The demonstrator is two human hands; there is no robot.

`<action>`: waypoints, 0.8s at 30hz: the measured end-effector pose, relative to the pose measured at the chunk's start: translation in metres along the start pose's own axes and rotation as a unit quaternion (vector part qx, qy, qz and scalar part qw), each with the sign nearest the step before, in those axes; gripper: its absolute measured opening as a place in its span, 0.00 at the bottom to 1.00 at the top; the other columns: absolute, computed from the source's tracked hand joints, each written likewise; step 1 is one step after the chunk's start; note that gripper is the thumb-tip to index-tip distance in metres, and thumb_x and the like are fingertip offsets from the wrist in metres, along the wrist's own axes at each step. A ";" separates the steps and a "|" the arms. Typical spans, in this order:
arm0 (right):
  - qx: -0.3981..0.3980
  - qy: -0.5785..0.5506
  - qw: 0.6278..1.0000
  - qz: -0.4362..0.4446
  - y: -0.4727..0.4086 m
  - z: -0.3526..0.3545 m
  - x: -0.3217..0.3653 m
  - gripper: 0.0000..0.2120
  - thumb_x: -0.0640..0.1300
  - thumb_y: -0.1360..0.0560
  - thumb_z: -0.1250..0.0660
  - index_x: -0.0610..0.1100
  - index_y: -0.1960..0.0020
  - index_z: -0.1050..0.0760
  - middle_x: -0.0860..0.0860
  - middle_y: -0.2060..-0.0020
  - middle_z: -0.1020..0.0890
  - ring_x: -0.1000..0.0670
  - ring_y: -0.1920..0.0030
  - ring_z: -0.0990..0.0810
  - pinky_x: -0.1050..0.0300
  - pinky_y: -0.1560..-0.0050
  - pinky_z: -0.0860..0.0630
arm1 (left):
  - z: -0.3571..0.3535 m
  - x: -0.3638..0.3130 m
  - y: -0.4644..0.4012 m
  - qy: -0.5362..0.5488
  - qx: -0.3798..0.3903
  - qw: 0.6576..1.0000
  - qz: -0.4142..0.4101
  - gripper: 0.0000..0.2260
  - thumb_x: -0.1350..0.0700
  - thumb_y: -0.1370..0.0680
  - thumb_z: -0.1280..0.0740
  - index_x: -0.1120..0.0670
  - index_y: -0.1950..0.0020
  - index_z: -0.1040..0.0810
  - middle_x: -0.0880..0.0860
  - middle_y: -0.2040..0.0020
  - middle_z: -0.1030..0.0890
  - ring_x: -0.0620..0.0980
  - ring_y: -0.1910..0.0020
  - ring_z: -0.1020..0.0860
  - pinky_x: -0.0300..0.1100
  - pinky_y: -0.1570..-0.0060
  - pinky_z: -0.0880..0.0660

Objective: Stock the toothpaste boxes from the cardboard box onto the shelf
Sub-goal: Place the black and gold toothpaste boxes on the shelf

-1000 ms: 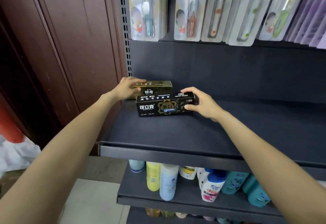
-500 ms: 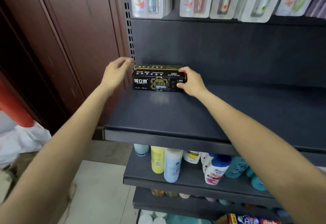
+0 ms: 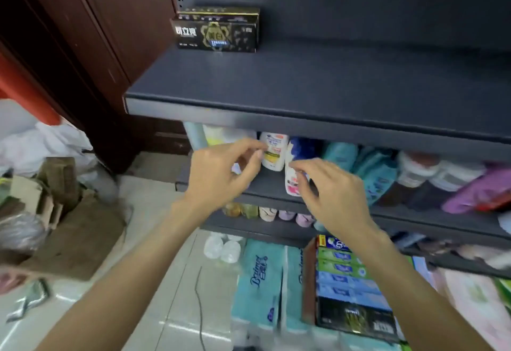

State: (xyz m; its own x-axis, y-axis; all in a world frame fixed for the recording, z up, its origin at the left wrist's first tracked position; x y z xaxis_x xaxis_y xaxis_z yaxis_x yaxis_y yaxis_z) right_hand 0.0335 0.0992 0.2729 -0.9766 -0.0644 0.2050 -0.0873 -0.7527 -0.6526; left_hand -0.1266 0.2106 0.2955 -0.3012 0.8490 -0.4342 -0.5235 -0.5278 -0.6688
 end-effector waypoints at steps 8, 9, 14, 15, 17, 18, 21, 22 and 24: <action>0.433 0.014 0.878 -0.204 0.216 0.005 -0.133 0.18 0.47 0.23 0.38 0.51 0.34 0.30 0.49 0.37 0.25 0.45 0.39 0.25 0.51 0.44 0.27 | -0.174 -0.044 0.133 0.056 0.417 0.898 0.126 0.16 0.52 0.24 0.34 0.53 0.37 0.25 0.51 0.44 0.19 0.49 0.45 0.23 0.43 0.46 0.27; 0.458 0.012 0.863 -0.215 0.237 0.006 -0.146 0.18 0.47 0.23 0.38 0.51 0.33 0.30 0.49 0.35 0.26 0.46 0.37 0.26 0.52 0.42 0.29 | -0.194 -0.049 0.152 0.058 0.441 0.881 0.161 0.16 0.55 0.24 0.33 0.54 0.36 0.25 0.52 0.43 0.20 0.51 0.43 0.23 0.41 0.44 0.29; 0.509 -0.004 0.827 -0.240 0.314 0.007 -0.185 0.21 0.47 0.23 0.37 0.49 0.31 0.33 0.47 0.35 0.27 0.45 0.35 0.30 0.52 0.38 0.32 | -0.264 -0.080 0.229 -0.019 0.496 0.837 0.230 0.22 0.49 0.25 0.32 0.51 0.32 0.29 0.54 0.36 0.26 0.55 0.36 0.29 0.44 0.40 0.32; 0.508 -0.010 0.826 -0.242 0.323 0.006 -0.188 0.21 0.46 0.23 0.37 0.48 0.31 0.33 0.47 0.34 0.28 0.44 0.34 0.31 0.52 0.37 0.33 | -0.273 -0.088 0.240 -0.032 0.511 0.830 0.221 0.23 0.47 0.25 0.32 0.51 0.31 0.30 0.53 0.35 0.27 0.55 0.36 0.30 0.45 0.39 0.32; 0.506 -0.029 0.827 -0.244 0.337 0.000 -0.193 0.23 0.45 0.23 0.36 0.48 0.30 0.34 0.47 0.34 0.28 0.44 0.34 0.32 0.51 0.35 0.35 | -0.288 -0.103 0.257 -0.054 0.538 0.819 0.192 0.26 0.45 0.26 0.31 0.49 0.30 0.32 0.52 0.34 0.28 0.53 0.35 0.32 0.45 0.38 0.33; 0.508 -0.042 0.825 -0.246 0.343 -0.003 -0.193 0.23 0.45 0.24 0.35 0.48 0.29 0.34 0.47 0.34 0.29 0.44 0.33 0.32 0.51 0.35 0.36 | -0.293 -0.109 0.263 -0.066 0.545 0.816 0.179 0.27 0.45 0.27 0.31 0.49 0.30 0.32 0.52 0.34 0.29 0.52 0.35 0.32 0.46 0.37 0.33; 0.519 -0.052 0.822 -0.231 0.359 -0.016 -0.194 0.24 0.46 0.25 0.34 0.46 0.30 0.33 0.47 0.35 0.30 0.44 0.33 0.34 0.50 0.35 0.35 | -0.304 -0.115 0.273 -0.126 0.567 0.802 0.143 0.30 0.43 0.26 0.33 0.49 0.28 0.37 0.52 0.32 0.33 0.53 0.33 0.35 0.48 0.34 0.36; 0.525 -0.041 0.821 -0.221 0.363 -0.019 -0.193 0.25 0.48 0.26 0.33 0.46 0.31 0.33 0.47 0.35 0.31 0.44 0.33 0.35 0.50 0.35 0.35 | -0.306 -0.115 0.275 -0.141 0.567 0.800 0.136 0.31 0.43 0.27 0.33 0.49 0.27 0.38 0.52 0.32 0.34 0.53 0.33 0.36 0.49 0.34 0.37; 0.531 -0.015 0.821 -0.206 0.369 -0.024 -0.192 0.28 0.52 0.28 0.31 0.47 0.31 0.34 0.47 0.36 0.33 0.45 0.33 0.36 0.49 0.36 0.36 | -0.311 -0.114 0.277 -0.164 0.558 0.803 0.131 0.32 0.43 0.27 0.32 0.49 0.28 0.40 0.52 0.32 0.35 0.52 0.33 0.37 0.49 0.34 0.37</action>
State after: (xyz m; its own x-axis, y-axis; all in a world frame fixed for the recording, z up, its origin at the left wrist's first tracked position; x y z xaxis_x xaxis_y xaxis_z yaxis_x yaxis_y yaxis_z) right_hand 0.1843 -0.1500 -0.0245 -0.9003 0.3354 0.2774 -0.1729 -0.8605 0.4792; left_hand 0.0108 -0.0404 -0.0282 -0.6156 0.7701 -0.1670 -0.7410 -0.4935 0.4554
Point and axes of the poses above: each hand's wrist, its own y-axis away from the middle knuckle, its own z-axis out of the back of the hand, x = y × z, the point moved 2 cm from there along -y, towards the middle knuckle
